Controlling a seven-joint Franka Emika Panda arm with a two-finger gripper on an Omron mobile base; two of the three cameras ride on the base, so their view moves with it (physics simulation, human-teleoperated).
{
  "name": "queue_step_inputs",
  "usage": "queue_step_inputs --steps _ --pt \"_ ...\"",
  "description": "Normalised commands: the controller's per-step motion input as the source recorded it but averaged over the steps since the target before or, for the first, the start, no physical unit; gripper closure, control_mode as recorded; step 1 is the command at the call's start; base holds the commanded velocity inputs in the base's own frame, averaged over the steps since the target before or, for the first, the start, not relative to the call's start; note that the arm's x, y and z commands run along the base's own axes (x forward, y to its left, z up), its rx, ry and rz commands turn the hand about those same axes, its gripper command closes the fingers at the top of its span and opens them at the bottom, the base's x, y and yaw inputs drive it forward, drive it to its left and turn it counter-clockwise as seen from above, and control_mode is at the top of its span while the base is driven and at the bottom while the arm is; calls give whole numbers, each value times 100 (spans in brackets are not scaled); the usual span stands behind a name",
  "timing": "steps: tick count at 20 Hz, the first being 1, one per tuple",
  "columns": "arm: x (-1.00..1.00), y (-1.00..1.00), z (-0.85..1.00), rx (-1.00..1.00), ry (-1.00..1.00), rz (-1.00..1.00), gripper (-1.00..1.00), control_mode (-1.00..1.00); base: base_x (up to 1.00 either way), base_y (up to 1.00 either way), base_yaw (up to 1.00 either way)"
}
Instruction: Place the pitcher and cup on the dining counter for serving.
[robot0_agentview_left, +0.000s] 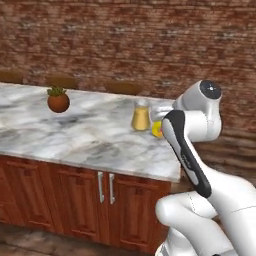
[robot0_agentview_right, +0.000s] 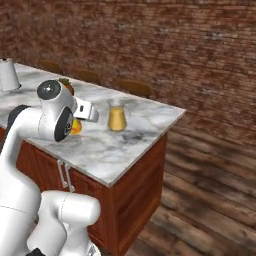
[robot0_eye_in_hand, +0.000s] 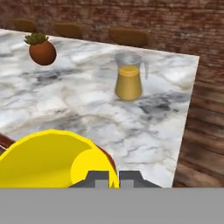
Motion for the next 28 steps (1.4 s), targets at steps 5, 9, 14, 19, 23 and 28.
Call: queue_step_inputs --steps 5,9,14,19,23,28 --pt "0 0 0 0 0 0 100 100 67 100 -59" --pt "0 0 0 0 0 0 100 100 47 100 -55" --pt "0 0 0 0 0 0 100 100 26 90 -34" --pt "0 0 0 0 0 0 100 100 14 62 -3" --pt "0 0 0 0 0 0 100 100 14 40 0" --pt "13 0 0 0 0 0 100 -100 3 0 1"
